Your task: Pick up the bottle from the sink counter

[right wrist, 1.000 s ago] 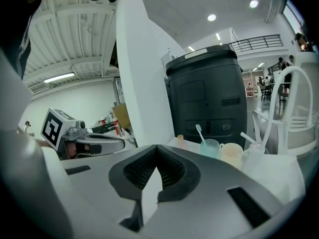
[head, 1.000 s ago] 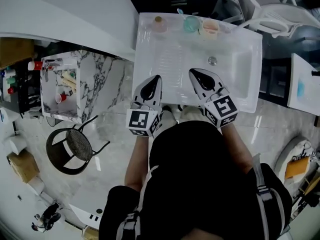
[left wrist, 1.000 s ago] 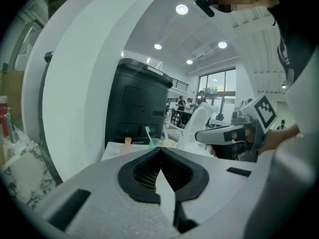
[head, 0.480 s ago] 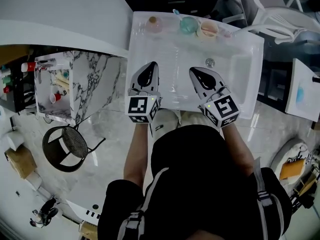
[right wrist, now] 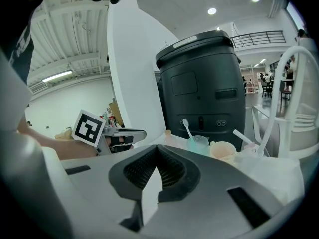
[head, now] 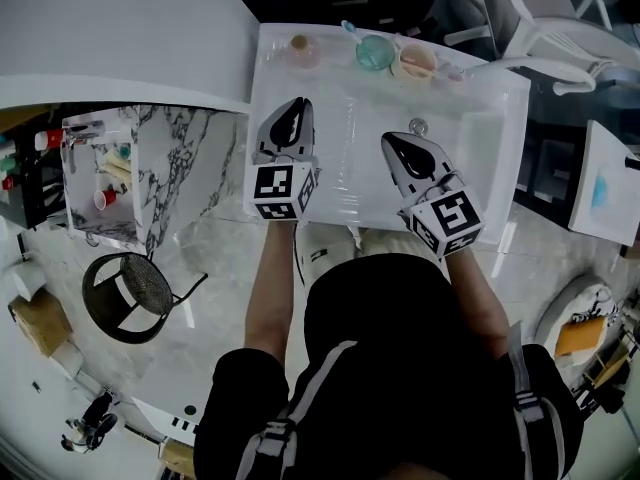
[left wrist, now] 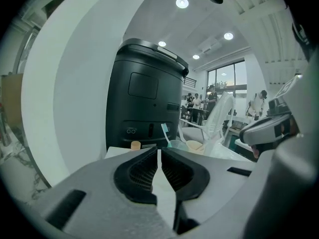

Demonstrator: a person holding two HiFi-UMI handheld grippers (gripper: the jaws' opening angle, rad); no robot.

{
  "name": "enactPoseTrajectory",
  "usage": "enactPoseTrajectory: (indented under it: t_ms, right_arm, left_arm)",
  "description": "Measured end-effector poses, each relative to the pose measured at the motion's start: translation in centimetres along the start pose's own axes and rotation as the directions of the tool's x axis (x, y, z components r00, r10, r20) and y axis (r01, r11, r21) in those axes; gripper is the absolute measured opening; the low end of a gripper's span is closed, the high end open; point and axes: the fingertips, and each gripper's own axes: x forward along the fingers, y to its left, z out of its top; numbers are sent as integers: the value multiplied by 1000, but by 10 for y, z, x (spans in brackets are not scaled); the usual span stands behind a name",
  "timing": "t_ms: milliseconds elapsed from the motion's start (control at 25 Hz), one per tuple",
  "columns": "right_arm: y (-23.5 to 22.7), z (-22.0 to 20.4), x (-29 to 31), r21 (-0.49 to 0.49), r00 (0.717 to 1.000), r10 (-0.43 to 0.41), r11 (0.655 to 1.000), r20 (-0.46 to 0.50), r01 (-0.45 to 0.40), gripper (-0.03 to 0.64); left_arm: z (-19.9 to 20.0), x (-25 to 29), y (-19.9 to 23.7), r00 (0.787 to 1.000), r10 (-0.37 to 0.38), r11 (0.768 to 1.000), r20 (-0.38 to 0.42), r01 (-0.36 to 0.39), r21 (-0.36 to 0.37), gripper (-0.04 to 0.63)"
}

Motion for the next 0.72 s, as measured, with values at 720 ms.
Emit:
enactPoseTrajectory:
  t_ms: [720]
  right_arm:
    - [-15, -7, 12, 7, 999, -14, 1000, -33, 14, 4]
  left_arm:
    - [-33, 79, 44, 997, 54, 998, -51, -55, -9, 81]
